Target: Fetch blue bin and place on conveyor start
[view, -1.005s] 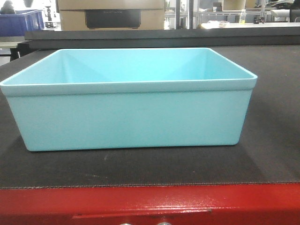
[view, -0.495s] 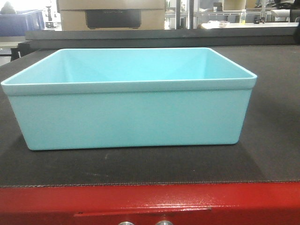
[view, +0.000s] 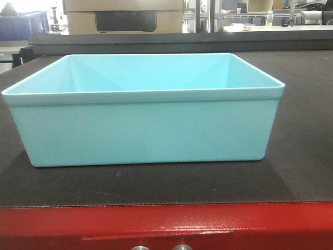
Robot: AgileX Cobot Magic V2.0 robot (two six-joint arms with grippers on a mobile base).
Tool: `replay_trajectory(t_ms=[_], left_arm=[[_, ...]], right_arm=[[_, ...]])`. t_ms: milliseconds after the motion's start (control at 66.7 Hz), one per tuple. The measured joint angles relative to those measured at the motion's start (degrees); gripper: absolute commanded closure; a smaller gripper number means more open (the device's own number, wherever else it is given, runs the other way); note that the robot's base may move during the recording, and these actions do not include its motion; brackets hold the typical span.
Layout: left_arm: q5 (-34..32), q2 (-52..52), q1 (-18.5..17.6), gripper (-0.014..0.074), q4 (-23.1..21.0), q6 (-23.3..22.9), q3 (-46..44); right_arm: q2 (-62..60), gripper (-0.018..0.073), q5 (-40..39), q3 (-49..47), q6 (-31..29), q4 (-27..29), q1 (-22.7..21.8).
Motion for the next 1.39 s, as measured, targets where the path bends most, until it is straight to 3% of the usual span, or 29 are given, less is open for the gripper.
replay_trajectory(t_ms=[210, 450, 1215, 1395], left_arm=[[0.0, -12.62, 0.0, 0.0707, -0.11, 0.0, 0.5], [-0.04, -17.19, 0.0, 0.0707, -0.11, 0.1, 0.5], [-0.04, -17.3, 0.0, 0.0707, -0.11, 0.1, 0.5], [-3.05, -21.99, 1.44, 0.0707, -4.71, 0.1, 3.22]], right_arm=[[-17.01, 0.0721, -2.73, 7.51, 0.0, -0.74, 0.0], [-27.57, 0.0721, -3.63, 8.62, -0.11, -0.85, 0.0], [-28.17, 0.0721, -5.54, 8.62, -0.11, -0.85, 0.0], [-28.17, 0.0721, -5.54, 8.62, -0.11, -0.85, 0.0]])
